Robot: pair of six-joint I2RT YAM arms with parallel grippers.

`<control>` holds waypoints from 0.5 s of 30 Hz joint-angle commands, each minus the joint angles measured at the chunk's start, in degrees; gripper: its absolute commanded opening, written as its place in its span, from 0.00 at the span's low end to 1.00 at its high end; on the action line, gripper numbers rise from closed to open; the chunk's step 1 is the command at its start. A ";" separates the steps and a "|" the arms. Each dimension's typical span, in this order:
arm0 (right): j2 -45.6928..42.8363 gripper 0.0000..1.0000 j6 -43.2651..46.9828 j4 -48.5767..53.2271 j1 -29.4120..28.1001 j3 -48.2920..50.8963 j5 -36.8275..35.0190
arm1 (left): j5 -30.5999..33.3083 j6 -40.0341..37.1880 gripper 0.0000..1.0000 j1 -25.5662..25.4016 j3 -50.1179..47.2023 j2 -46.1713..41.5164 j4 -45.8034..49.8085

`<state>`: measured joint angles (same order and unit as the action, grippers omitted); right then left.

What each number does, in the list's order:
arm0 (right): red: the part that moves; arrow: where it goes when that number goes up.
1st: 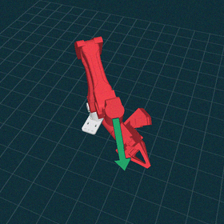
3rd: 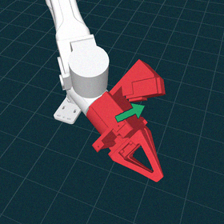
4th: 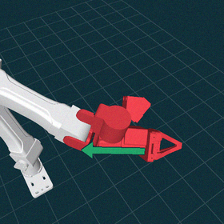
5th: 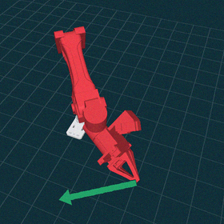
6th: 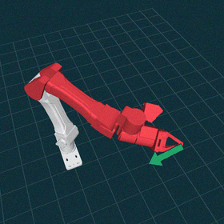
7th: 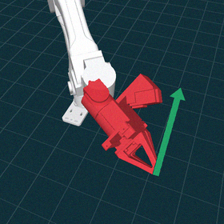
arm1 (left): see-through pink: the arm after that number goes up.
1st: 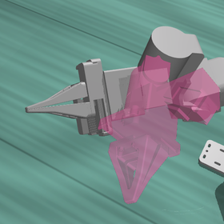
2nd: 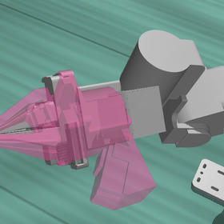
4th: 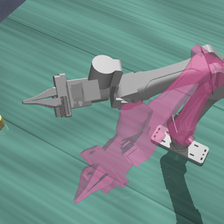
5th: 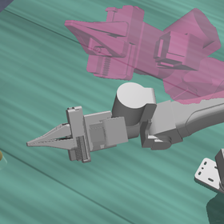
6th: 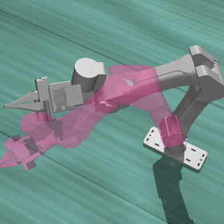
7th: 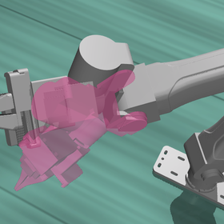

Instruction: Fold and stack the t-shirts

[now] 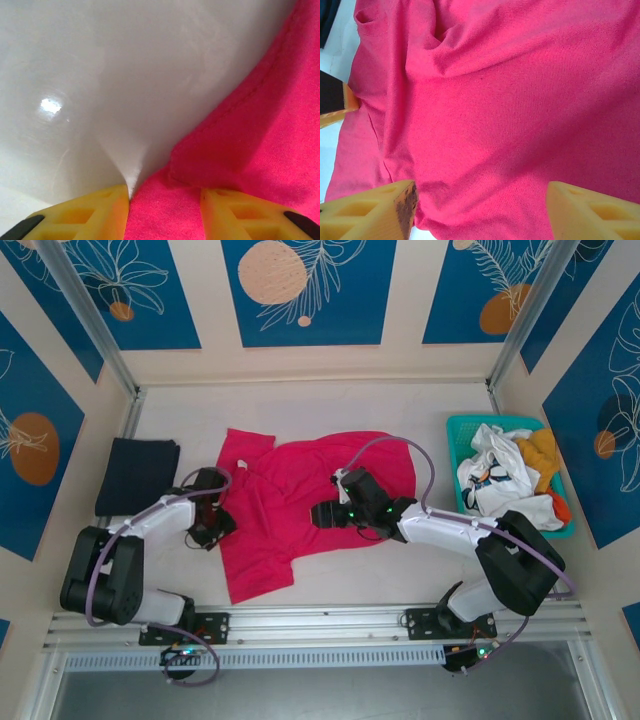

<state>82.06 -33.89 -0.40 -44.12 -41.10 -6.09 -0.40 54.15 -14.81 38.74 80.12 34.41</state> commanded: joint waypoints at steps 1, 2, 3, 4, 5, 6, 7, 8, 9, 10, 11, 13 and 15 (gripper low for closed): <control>-2.77 0.69 -1.07 1.06 0.26 0.61 -1.55 | -1.31 0.72 0.39 -0.75 -1.04 3.02 -2.82; -3.01 0.69 -1.09 1.34 0.26 0.53 -1.69 | -1.27 0.69 0.36 -0.75 -1.12 3.63 -3.07; -3.24 0.69 -1.09 1.60 0.26 0.42 -1.80 | -1.35 0.74 0.32 -0.79 -1.32 3.96 -3.41; -3.63 0.69 -1.09 1.93 0.26 0.46 -2.03 | -1.35 1.07 0.28 -0.75 -1.70 4.16 -3.83; -4.04 0.69 -1.09 2.25 0.30 0.49 -2.41 | -1.40 1.43 0.23 -0.75 -2.31 4.08 -4.42; -4.40 0.69 -1.17 2.74 0.35 0.49 -2.83 | -1.44 1.65 0.15 -0.75 -2.73 3.88 -4.91; -4.91 0.69 -1.30 3.43 0.48 0.45 -3.42 | -1.52 1.75 0.06 -0.75 -3.26 3.51 -5.58; -5.54 0.69 -1.64 4.27 0.67 0.52 -4.06 | -1.53 1.75 0.00 -0.75 -3.77 3.02 -6.13; -6.15 0.68 -2.04 5.08 0.98 0.58 -4.91 | -1.32 1.75 0.00 -0.75 -4.16 2.43 -6.35; -6.98 0.68 -3.13 6.34 1.33 0.75 -6.41 | -0.91 1.82 0.00 -0.77 -4.28 1.63 -6.29; -7.83 0.67 -4.70 8.41 1.92 0.78 -8.21 | -0.36 2.00 0.00 -0.75 -4.29 0.73 -6.00; -9.75 0.66 -8.55 14.26 3.65 0.80 -11.58 | 0.65 2.32 0.00 -0.75 -4.30 -1.44 -5.23; -11.62 0.66 -12.89 21.69 6.11 0.95 -14.76 | 2.15 2.91 0.00 -0.75 -4.06 -4.04 -3.82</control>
<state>73.25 -39.97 10.15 -40.32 -40.99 -14.04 2.15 55.64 -14.79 36.40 76.95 34.63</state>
